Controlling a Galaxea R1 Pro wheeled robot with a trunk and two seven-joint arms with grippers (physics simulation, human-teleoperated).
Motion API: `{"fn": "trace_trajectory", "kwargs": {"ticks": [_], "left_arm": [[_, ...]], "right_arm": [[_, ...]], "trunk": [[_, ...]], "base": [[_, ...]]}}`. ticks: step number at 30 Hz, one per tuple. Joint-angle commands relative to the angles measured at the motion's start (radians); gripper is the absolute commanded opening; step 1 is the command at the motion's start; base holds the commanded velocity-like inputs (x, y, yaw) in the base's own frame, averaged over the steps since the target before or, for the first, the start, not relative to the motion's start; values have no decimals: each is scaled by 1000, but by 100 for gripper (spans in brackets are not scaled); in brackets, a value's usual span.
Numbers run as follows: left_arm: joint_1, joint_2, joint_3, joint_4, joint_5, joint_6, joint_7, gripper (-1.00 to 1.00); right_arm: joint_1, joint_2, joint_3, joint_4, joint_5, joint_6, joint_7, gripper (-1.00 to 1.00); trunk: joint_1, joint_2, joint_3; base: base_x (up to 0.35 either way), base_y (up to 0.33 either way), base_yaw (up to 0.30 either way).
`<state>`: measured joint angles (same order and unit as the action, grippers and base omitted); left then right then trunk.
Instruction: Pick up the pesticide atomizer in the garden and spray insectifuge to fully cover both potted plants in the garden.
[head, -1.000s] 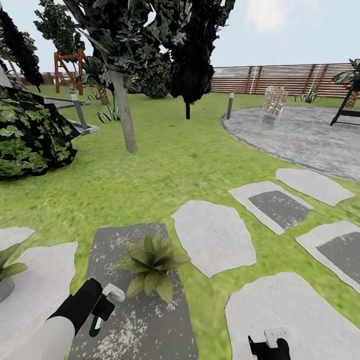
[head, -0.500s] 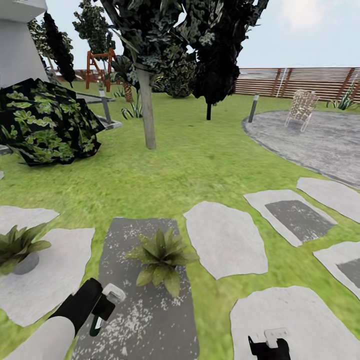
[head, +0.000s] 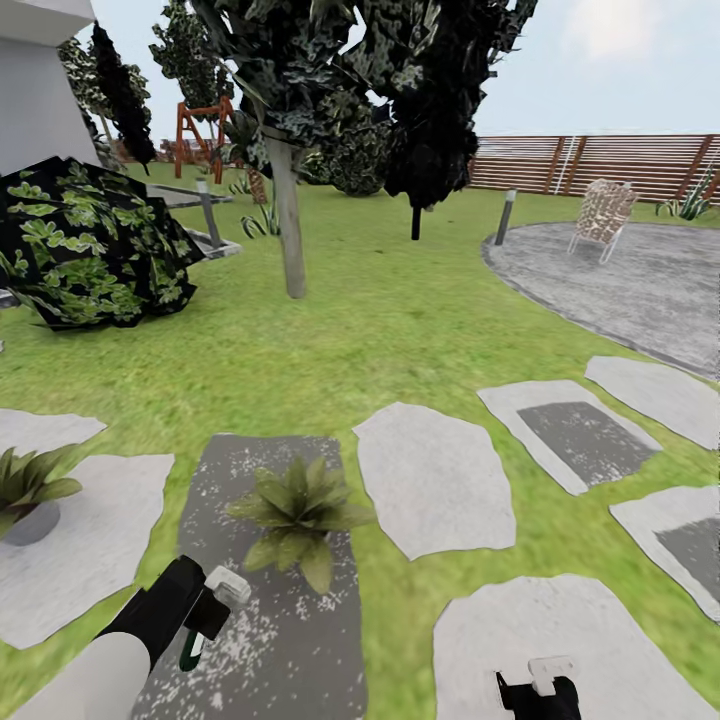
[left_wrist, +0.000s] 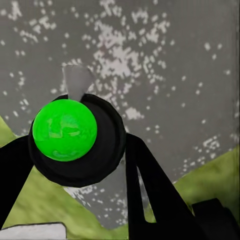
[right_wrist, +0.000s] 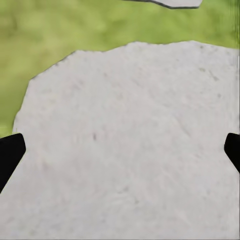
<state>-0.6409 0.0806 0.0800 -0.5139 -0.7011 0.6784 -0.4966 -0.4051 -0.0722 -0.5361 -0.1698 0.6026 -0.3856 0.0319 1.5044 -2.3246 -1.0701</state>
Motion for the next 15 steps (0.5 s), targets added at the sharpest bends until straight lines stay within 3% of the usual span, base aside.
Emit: {"fn": "trace_trajectory", "kwargs": {"ticks": [1, 8, 15], "left_arm": [[0, -1, 6, -2, -11, 3, -10, -100], [0, 0, 7, -7, -10, 2, -10, -100], [0, 2, 17, -13, 2, -1, -13, -100]], "right_arm": [[-1, 0, -8, 1, 6, -4, 3, 100], [0, 0, -8, 1, 7, -4, 3, 100], [0, 1, -8, 1, 8, -4, 3, 100]], "trunk": [[0, 0, -1], [0, 0, -1], [0, 0, -1]], "base": [[0, -273, 63], [29, -273, 232], [157, -252, 276]]}}
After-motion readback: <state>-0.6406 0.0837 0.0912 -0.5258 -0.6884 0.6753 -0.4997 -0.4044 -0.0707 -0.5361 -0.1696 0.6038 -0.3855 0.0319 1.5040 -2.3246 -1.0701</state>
